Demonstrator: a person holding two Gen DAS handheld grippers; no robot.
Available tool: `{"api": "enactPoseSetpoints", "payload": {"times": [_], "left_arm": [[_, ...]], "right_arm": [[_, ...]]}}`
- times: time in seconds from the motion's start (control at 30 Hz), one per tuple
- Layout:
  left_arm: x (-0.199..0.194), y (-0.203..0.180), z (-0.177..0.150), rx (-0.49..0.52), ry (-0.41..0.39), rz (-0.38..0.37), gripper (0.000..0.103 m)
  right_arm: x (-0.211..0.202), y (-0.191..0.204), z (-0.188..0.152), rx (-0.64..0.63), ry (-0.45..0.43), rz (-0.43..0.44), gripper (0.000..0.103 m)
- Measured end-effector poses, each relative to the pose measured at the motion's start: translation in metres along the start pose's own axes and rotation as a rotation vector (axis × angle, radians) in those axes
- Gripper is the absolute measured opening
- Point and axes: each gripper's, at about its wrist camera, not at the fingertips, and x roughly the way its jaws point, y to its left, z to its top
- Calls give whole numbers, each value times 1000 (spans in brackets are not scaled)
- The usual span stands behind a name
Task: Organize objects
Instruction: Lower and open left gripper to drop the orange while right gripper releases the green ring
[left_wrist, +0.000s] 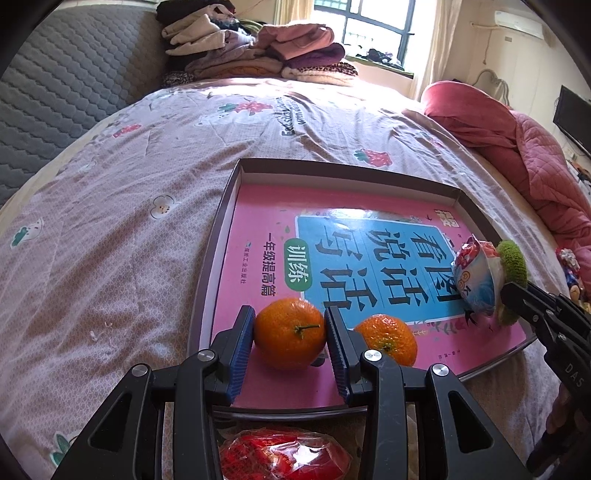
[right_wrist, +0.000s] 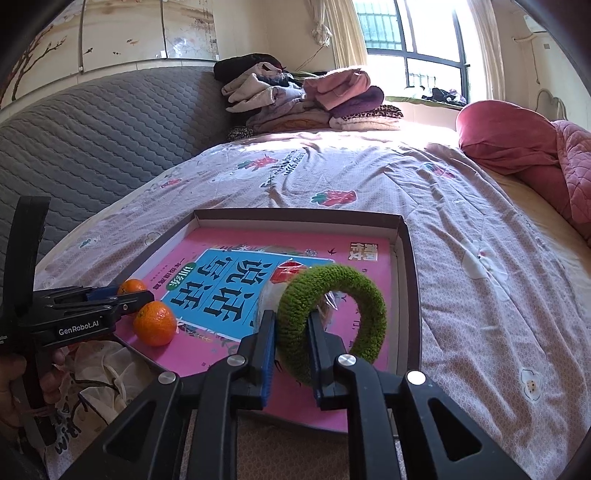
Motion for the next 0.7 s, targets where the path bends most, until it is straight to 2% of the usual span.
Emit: {"api": "enactPoseSetpoints", "payload": {"times": [0.1,0.23,0.33,0.7], "left_arm": [[-3,-1,0,-7,-1,-11,41],[-9,-2,0,-6,-13,-17,49],[-12,-3,1,-8,-18,-22,50],[-25,-5,-2,-8,-40,-15,53]], "right_arm": [[-1,1,0,-6,5,-13,20],[-4,0,2,5,5,-21,29],[-5,-4,4,19,5,-25,34],[-15,-6,9,32,-19,-33,36]]}}
